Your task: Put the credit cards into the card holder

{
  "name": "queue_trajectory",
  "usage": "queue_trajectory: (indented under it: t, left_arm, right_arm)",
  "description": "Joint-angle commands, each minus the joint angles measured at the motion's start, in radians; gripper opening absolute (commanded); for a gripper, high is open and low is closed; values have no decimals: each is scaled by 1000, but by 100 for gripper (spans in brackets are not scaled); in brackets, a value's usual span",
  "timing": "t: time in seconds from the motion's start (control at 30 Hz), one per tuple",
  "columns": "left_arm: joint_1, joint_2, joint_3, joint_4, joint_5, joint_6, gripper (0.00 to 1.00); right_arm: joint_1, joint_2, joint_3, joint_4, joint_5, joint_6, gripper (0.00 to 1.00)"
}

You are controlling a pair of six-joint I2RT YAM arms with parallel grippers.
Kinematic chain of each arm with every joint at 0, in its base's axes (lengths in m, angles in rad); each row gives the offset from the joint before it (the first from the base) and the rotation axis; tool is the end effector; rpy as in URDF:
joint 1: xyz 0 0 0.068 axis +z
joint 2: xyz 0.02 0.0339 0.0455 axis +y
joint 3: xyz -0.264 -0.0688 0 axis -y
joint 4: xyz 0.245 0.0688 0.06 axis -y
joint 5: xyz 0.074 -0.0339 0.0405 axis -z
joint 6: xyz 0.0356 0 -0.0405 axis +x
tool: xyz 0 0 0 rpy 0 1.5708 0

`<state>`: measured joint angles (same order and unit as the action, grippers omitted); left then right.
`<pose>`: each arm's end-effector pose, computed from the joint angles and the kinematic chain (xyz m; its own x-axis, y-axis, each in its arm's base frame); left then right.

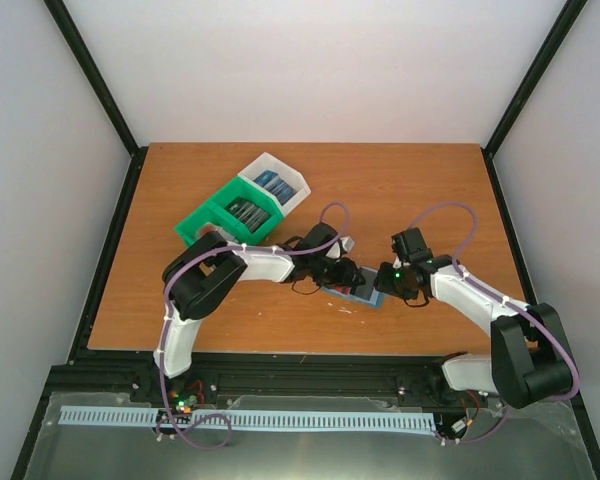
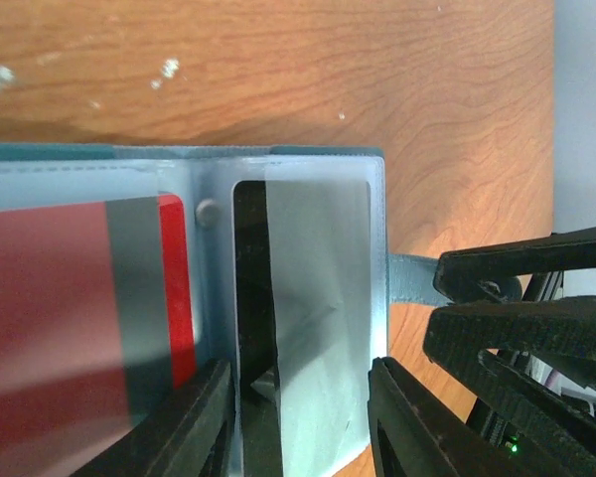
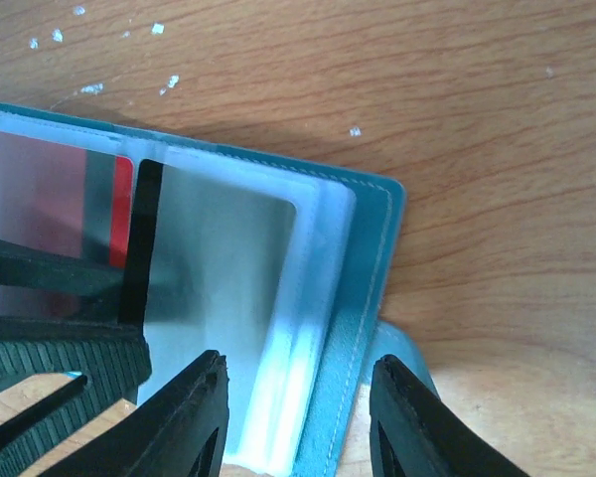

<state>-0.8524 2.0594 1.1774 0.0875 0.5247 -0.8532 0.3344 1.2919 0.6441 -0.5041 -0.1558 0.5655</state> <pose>0.2626 -0.3275 0.1208 -0.9737 0.1232 -0.1914 0.2266 0.6055 -0.7629 0.2091 0.0785 0.1676 -0.9343 0.2358 -0.2675 0.1383 0.9311 0.3376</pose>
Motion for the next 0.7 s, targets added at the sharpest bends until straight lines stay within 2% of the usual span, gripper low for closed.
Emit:
queue_trajectory:
  t: [0.0, 0.23, 0.5, 0.67]
  left_arm:
    - [-29, -14, 40, -43, 0, 40, 39]
    - [-32, -36, 38, -52, 25, 63, 43]
    - [-33, -73, 31, -146, -69, 91, 44]
    - [-33, -74, 20, -152, -55, 96, 38]
  right_arm:
    - [-3, 11, -2, 7, -16, 5, 40]
    - [-4, -7, -2, 7, -11, 14, 40]
    - [-3, -43, -26, 31, -43, 53, 38]
    - [-4, -12, -41, 47, -62, 55, 37]
